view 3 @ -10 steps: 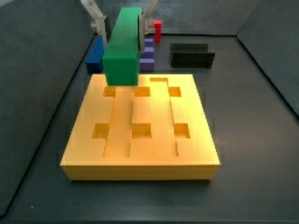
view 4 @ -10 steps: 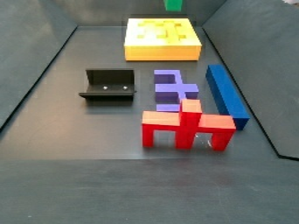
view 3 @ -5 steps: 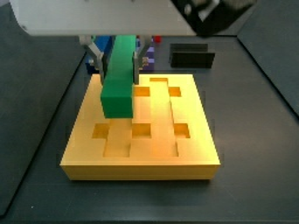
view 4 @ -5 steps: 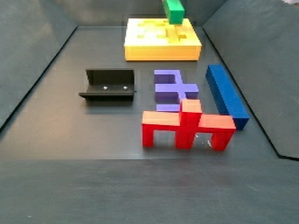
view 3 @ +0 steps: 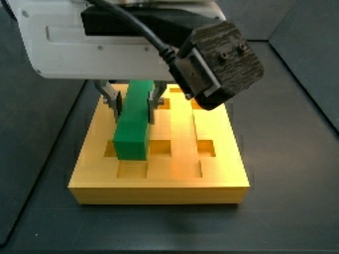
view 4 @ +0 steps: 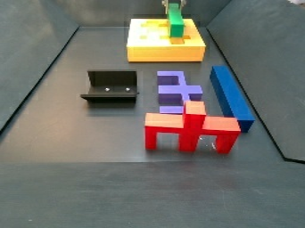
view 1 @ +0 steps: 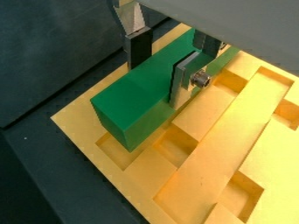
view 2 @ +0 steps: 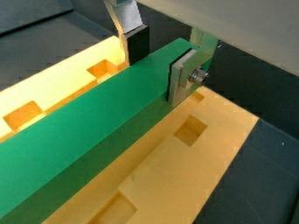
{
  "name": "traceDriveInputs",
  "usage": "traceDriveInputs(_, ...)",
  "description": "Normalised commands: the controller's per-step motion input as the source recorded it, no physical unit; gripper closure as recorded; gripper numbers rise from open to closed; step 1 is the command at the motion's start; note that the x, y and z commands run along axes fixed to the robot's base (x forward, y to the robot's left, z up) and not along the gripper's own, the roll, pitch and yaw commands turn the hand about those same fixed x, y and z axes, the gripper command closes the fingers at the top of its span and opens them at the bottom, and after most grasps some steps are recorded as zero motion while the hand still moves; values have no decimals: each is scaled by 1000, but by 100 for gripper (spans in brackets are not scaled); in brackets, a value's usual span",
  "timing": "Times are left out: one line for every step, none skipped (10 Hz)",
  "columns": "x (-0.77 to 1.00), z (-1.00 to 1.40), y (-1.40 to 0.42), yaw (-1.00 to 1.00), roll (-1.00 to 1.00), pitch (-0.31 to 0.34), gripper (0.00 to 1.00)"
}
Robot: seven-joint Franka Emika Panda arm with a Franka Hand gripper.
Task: Pick up the green object. Move up. Move to above the board. Insert the green object.
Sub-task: Insert the green object.
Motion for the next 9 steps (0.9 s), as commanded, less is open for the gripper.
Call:
traceDriveInputs(-143, -420, 0, 0, -31, -104, 100)
traceDriveInputs(0, -189, -137, 277, -100, -51, 100)
traceDriveInputs(0, -186, -80, 309, -93, -36, 100)
traceDriveInputs(0, -154, -120, 197, -50, -37, 100)
traceDriveInputs(-14, -217, -74, 74, 0, -21, 100)
traceDriveInputs(0, -214, -103, 0, 36, -19, 100)
traceDriveInputs(-9, -197, -154, 0, 37, -19, 100)
traceDriveInputs(0, -203, -183, 0, 0, -33, 100)
traceDriveInputs(0, -191, -217, 0, 0, -36, 100)
